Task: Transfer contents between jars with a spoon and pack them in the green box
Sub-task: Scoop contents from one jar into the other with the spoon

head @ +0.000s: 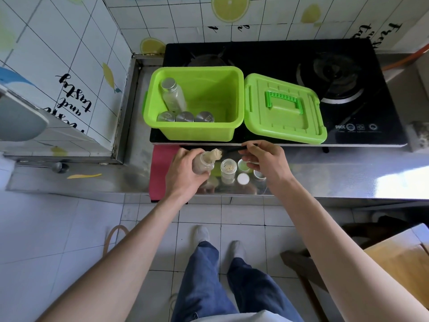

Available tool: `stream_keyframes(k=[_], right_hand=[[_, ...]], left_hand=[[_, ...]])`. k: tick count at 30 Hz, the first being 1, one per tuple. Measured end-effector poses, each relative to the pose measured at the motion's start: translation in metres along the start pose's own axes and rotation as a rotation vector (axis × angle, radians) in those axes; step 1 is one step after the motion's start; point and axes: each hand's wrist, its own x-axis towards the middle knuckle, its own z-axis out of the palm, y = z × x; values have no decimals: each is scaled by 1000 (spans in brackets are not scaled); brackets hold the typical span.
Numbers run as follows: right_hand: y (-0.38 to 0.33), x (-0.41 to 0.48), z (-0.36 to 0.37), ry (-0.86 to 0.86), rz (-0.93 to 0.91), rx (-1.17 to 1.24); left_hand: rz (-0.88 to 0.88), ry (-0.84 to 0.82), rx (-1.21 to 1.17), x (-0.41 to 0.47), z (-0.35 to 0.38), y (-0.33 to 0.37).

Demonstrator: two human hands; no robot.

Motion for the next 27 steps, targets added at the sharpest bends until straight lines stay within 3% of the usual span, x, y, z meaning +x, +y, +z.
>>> stream_keyframes(k=[18, 27], right_hand=[[24, 17, -31, 117, -66, -205], [27, 24, -15, 106, -223, -519]], left_hand=[[-39, -20, 24, -1, 9, -6], [-41, -27, 28, -3, 9, -7]])
